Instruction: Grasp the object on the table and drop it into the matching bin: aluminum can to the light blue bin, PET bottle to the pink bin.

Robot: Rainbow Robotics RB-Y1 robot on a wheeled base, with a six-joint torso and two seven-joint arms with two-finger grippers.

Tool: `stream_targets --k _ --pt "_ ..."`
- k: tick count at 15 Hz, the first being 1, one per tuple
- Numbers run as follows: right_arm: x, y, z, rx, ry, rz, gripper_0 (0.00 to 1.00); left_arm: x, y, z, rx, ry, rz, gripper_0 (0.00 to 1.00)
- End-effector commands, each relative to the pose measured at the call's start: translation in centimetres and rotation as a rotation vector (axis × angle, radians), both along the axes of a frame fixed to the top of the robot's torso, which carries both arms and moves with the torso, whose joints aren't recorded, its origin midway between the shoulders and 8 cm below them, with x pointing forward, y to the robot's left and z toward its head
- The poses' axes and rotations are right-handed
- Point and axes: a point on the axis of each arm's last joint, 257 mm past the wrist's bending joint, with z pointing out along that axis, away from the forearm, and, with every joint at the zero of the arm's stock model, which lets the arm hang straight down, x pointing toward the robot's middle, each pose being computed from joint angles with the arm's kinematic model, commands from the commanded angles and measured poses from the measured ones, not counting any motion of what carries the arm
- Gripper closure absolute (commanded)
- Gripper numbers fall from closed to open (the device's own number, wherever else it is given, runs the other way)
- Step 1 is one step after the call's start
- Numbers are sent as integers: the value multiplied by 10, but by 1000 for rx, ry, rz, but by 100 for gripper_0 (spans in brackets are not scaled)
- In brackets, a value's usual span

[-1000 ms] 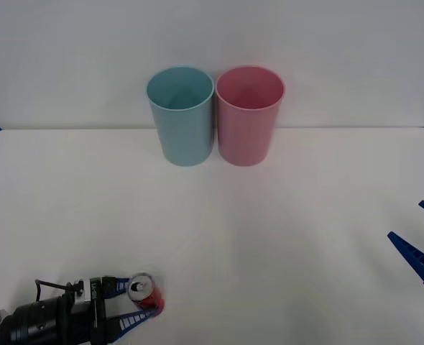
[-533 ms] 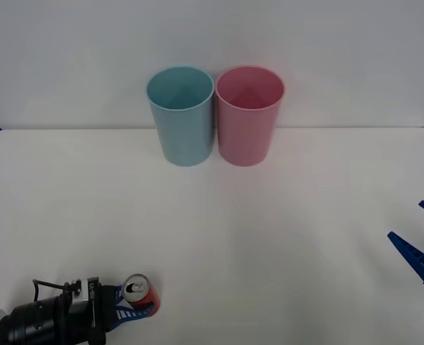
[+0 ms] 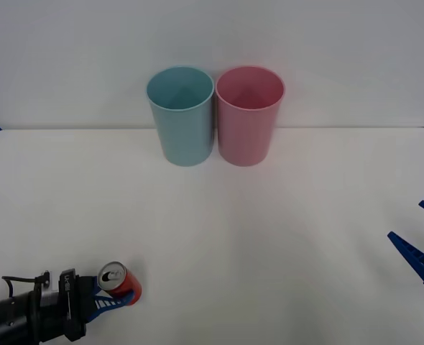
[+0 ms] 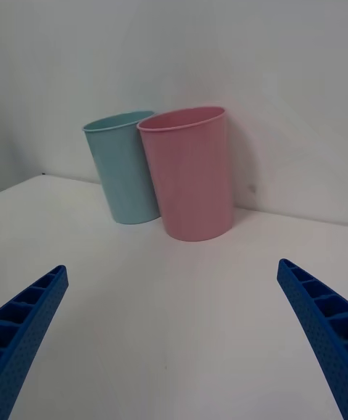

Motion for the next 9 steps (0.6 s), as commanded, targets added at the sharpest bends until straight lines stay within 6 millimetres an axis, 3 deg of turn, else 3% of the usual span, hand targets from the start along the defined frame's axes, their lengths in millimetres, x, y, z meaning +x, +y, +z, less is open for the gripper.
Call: stream_targets --k 1,9 --pt "0 0 0 0 0 0 0 8 17 13 3 -12 87 100" --pt "0 0 0 0 0 0 0 42 60 69 -52 -64 317 100"
